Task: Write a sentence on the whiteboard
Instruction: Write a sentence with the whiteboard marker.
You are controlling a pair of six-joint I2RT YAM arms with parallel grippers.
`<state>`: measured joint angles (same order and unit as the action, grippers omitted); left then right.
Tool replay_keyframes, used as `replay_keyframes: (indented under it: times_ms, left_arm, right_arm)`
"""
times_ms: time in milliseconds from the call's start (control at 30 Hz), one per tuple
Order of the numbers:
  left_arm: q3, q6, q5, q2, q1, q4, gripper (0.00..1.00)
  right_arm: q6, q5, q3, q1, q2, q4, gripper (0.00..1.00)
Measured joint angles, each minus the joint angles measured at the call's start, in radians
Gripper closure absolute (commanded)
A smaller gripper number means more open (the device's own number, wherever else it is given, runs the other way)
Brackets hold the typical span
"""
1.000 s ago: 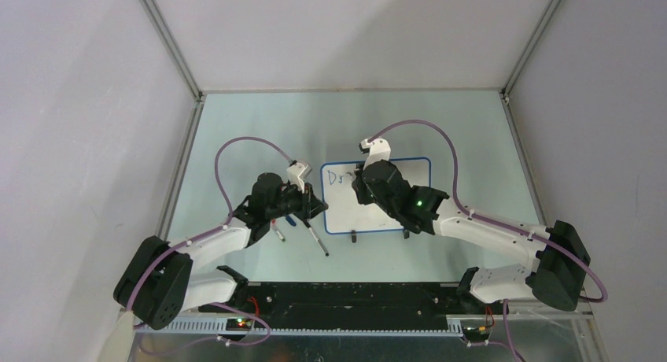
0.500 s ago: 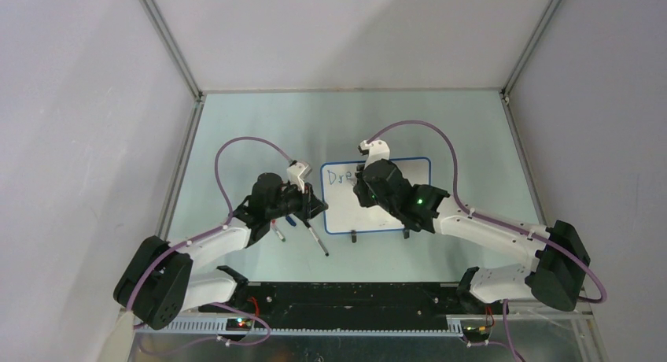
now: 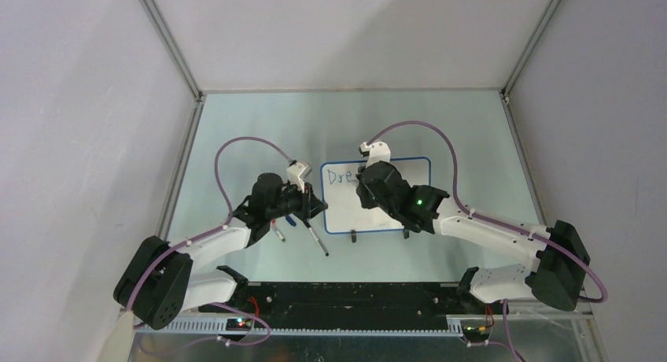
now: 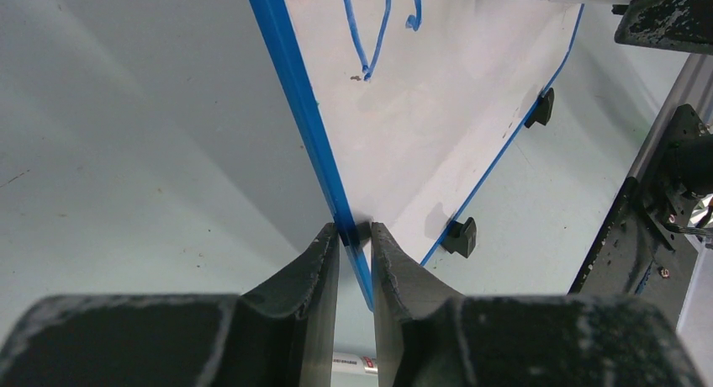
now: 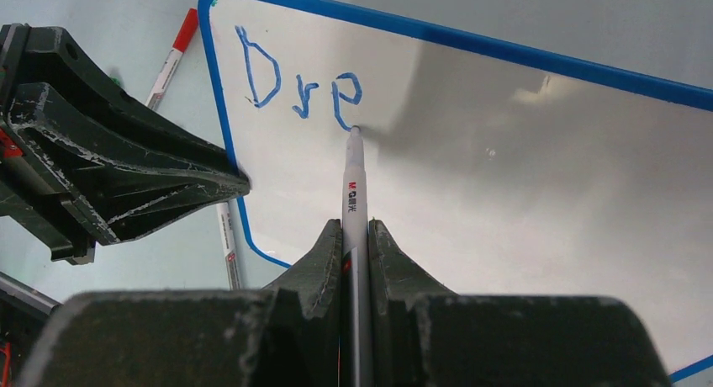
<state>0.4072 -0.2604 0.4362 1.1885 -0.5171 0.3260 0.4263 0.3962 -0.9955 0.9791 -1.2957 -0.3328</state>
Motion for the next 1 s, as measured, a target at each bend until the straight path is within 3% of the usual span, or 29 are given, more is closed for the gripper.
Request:
replay_keyframes:
  times_ms: [333, 700, 1000]
  left_arm:
    - [0.000, 0.000, 0.001, 0.000, -0.001, 0.000, 0.76]
    - [0.000, 0.000, 0.001, -0.005, -0.002, 0.000, 0.76]
    - [0.000, 0.000, 0.001, -0.005, -0.002, 0.000, 0.76]
  right_arm:
    - [-0.014, 0.064, 0.019, 0.034, 0.054, 0.027, 1.00]
    - [-0.088, 0.076, 0.231, 0.054, 0.221, 0.272, 1.00]
    - [-0.128, 0.109, 0.246, 0.071, 0.221, 0.347, 1.00]
